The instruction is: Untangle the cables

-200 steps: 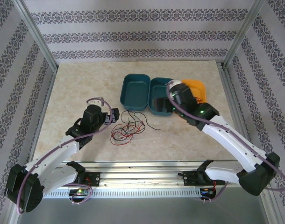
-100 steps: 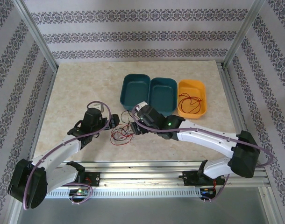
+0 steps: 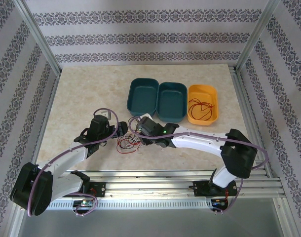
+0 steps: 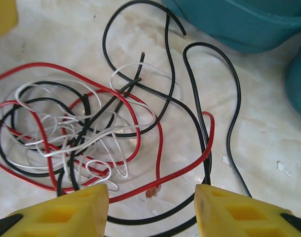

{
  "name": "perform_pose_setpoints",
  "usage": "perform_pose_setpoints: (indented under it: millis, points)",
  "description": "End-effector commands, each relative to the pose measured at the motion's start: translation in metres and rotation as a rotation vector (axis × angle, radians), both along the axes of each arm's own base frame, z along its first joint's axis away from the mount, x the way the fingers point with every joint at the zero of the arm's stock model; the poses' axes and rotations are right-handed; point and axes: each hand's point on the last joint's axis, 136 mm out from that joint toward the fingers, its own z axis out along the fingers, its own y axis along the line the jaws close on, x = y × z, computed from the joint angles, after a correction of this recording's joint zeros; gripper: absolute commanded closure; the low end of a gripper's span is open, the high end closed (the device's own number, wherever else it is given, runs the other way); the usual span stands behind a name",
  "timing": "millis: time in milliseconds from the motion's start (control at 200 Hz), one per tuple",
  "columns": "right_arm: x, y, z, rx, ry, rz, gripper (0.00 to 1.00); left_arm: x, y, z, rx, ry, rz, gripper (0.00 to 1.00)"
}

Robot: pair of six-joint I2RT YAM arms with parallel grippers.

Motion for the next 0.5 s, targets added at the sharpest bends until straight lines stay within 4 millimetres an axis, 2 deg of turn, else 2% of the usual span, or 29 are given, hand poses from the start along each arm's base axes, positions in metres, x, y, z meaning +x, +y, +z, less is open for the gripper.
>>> perform_pose_setpoints:
  millis: [0, 225, 395, 495]
  points:
    - [0.01, 0.008, 0.004, 0.014, -0.031, -0.037, 0.56, 0.003, 0.0, -0.001, -0.022, -0.003, 0.007, 0.01]
    - [0.022, 0.01, 0.001, -0.015, -0.047, -0.063, 0.68, 0.002, -0.001, -0.005, -0.027, 0.006, 0.004, 0.01]
    - [0.026, 0.005, 0.003, -0.041, -0.067, -0.076, 0.88, 0.002, 0.0, -0.006, -0.023, 0.008, 0.002, 0.01]
    - [0.027, 0.007, 0.018, -0.027, -0.093, -0.049, 0.99, 0.002, -0.001, -0.007, -0.019, 0.012, -0.003, 0.01]
